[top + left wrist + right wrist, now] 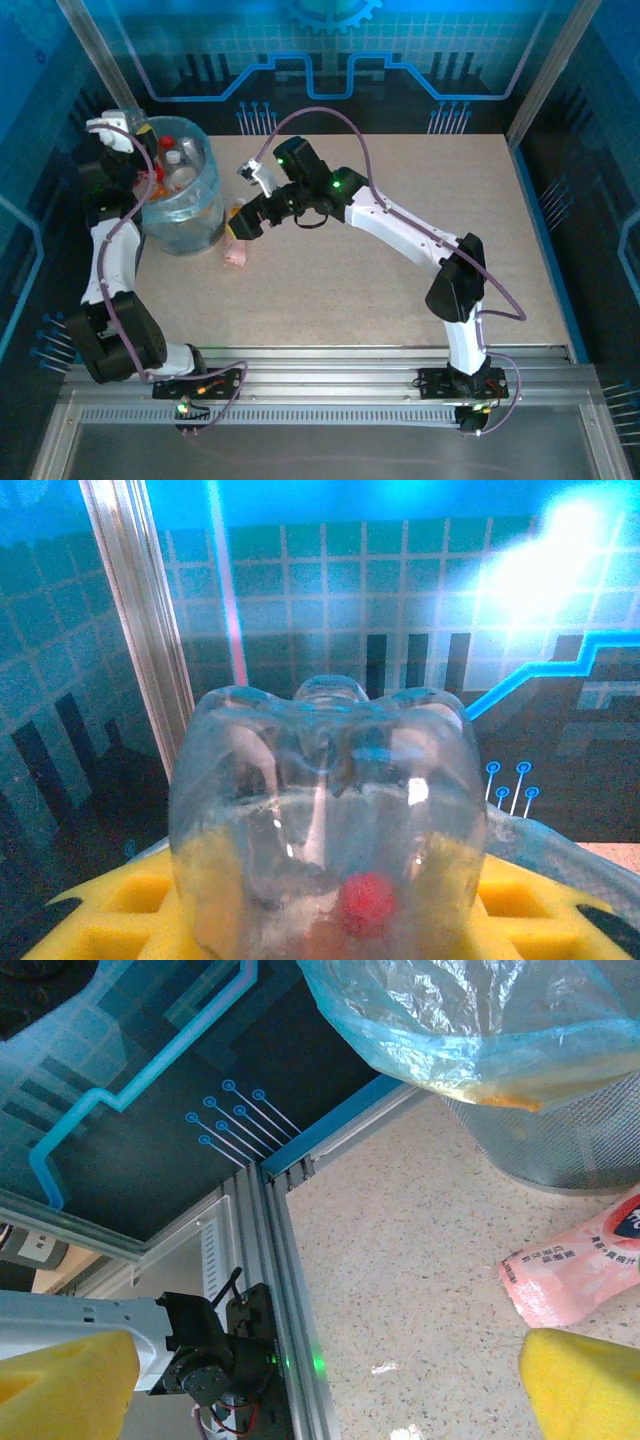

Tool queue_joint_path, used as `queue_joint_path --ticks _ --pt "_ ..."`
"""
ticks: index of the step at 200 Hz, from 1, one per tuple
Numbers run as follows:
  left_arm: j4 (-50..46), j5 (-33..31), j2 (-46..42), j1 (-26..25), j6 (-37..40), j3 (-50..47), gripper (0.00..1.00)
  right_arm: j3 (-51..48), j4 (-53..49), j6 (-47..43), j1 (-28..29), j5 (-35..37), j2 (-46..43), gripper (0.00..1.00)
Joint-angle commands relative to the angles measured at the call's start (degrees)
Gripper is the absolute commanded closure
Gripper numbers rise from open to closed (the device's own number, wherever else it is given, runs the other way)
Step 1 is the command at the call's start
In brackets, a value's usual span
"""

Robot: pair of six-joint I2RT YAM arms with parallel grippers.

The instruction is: Put the plastic bottles in the bin

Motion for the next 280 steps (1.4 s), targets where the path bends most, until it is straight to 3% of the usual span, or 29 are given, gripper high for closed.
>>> queue_joint_path --ticks 1,104,179,197,213,230,258,280 --pt "-6.5 0.4 0.2 -0.6 2.4 -5.8 0.77 0.9 0.3 0.7 0.7 -1.8 1.5 0.01" --pt "-5.4 -0.3 4.4 -0.5 2.0 -12.0 0.78 2.0 -0.4 1.0 1.4 -1.8 3.2 0.01" --pt "-10.3 -0.3 4.8 -0.5 2.6 -9.8 0.76 3.0 -1.0 0.8 1.7 -1.9 4.0 0.01" --pt "-12.7 -0.2 3.1 -0.5 1.8 -8.0 0.67 2.8 -1.3 0.7 1.8 -1.8 3.7 0.01" --pt "-13.2 -1.3 0.3 -0.5 0.5 -7.1 0.4 2.7 -1.3 0.6 1.9 -1.7 3.2 0.01" --pt "-15.0 -3.0 -3.1 -0.5 -0.3 -5.3 0.26 2.8 -1.3 0.4 2.0 -1.5 2.9 0.01" --pt "-17.9 -4.2 -8.8 -0.4 -2.1 -2.0 0.11 2.8 -1.3 0.0 2.2 -1.0 2.4 0.01" --pt "-19.1 -3.6 -11.9 -0.5 -4.2 0.3 0.09 2.8 -1.2 0.1 2.4 -1.1 2.4 0.01"
